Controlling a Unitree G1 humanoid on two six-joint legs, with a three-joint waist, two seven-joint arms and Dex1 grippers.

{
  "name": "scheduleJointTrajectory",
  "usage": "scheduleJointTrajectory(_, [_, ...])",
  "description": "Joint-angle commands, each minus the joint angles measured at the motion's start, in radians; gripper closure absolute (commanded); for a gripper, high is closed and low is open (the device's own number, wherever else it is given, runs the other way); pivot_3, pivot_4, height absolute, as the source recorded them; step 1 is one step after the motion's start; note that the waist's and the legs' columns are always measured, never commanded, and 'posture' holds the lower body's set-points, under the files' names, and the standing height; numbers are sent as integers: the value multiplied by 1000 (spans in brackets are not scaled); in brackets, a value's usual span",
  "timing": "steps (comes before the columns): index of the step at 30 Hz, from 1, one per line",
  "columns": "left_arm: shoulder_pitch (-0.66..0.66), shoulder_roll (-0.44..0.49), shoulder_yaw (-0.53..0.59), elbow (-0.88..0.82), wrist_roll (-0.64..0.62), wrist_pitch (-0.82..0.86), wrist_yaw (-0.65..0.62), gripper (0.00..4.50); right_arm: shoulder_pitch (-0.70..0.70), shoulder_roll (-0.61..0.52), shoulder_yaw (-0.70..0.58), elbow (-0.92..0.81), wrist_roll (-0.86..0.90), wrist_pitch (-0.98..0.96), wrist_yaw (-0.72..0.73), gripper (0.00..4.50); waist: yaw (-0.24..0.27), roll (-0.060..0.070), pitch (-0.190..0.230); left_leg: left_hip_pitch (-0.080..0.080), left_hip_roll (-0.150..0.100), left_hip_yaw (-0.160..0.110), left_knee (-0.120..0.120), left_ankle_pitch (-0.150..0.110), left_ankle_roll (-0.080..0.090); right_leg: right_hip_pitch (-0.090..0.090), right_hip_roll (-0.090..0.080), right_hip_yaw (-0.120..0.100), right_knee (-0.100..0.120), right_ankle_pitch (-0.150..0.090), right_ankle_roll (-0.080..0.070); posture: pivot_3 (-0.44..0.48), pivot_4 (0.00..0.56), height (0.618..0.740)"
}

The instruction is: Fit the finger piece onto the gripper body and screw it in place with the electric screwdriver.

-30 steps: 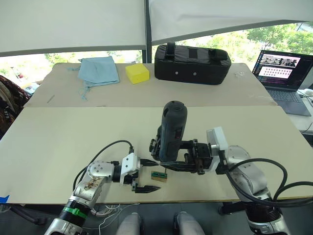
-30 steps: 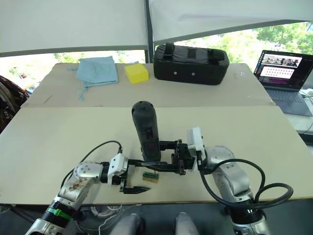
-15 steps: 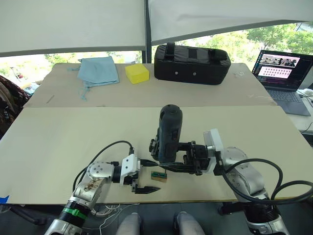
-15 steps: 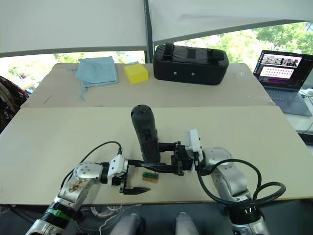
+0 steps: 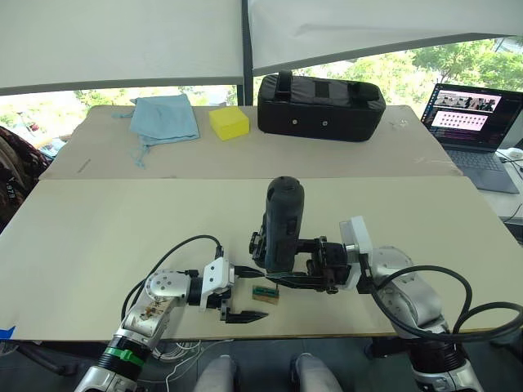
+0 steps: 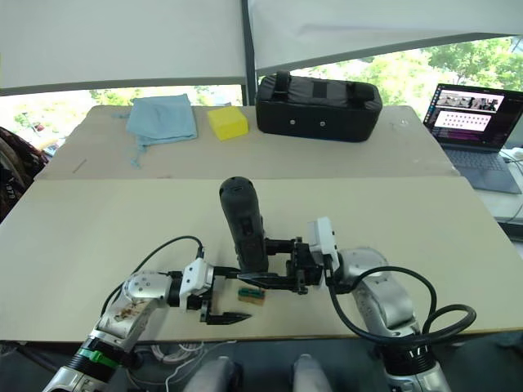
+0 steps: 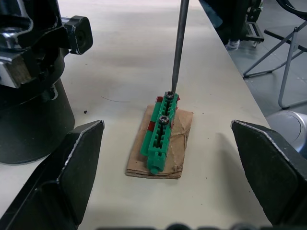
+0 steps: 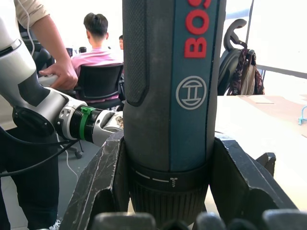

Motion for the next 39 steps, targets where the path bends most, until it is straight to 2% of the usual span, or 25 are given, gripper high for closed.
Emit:
scheduleJointTrajectory(1, [28, 1, -31, 10, 13, 11, -3, 0, -2, 7, -6, -14, 4, -43, 1, 2597, 0, 0, 0, 0, 0, 0, 0, 0, 0, 0, 0, 0, 0, 0, 0, 0, 150, 740])
scheduleJointTrajectory(39, [38, -2, -36, 15, 15, 5, 8, 0, -18, 7, -1, 2, 19, -45, 8, 2597, -1, 1, -3, 1, 0, -2, 0, 0, 0, 1, 0, 0, 0, 0, 0, 0, 150, 740])
